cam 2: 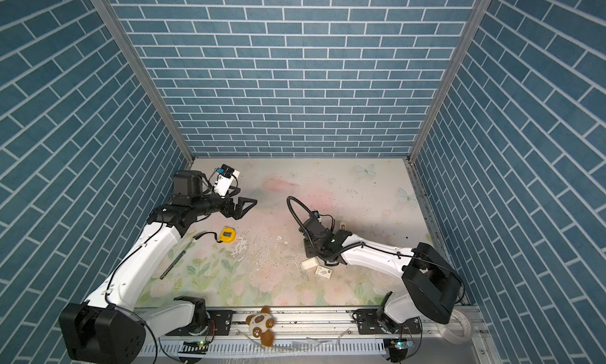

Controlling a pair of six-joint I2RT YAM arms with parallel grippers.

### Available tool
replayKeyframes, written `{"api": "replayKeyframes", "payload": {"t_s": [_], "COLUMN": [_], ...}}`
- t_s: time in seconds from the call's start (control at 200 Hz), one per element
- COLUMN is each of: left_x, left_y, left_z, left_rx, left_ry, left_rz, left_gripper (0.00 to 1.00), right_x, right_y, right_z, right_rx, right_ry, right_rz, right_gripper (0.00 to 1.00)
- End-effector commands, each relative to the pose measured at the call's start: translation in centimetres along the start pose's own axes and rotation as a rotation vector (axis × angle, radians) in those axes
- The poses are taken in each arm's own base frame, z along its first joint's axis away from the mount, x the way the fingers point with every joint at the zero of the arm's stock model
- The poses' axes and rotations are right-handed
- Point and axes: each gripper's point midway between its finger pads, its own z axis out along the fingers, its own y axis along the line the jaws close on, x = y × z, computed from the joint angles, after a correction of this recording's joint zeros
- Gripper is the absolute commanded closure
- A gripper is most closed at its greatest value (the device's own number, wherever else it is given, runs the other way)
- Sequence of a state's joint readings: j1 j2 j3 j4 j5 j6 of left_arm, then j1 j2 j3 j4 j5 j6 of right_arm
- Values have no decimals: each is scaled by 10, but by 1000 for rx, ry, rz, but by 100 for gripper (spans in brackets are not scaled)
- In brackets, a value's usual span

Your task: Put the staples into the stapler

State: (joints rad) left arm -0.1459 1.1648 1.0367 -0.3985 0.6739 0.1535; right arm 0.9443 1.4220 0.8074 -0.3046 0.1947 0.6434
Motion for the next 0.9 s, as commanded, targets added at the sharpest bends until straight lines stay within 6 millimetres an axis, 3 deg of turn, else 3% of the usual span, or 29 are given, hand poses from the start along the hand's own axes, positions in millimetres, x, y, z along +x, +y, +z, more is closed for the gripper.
{"api": "replayKeyframes", "payload": {"t_s": [0.0, 0.26, 0.41, 0.895], "left_x": [2, 3, 4, 8], "left_y": [-1, 0, 1, 3], "left_z": [-4, -2, 0, 3], "left_rx": [-3, -3, -1, -1], "left_ry": [-6, -2, 2, 13], "left_rz": [3, 1, -3, -9], "left_gripper": [0, 0, 0, 0], "right_x": [-12, -16, -13, -8], "right_y": [-14, -66, -86, -108], "right_z": [-8, -17, -15, -5], "right_rx": [-13, 66, 105, 110], "right_ry": [-54, -115, -131, -187], "right_rz": [-9, 48, 60, 116], "right_gripper": [92, 91, 91, 90]}}
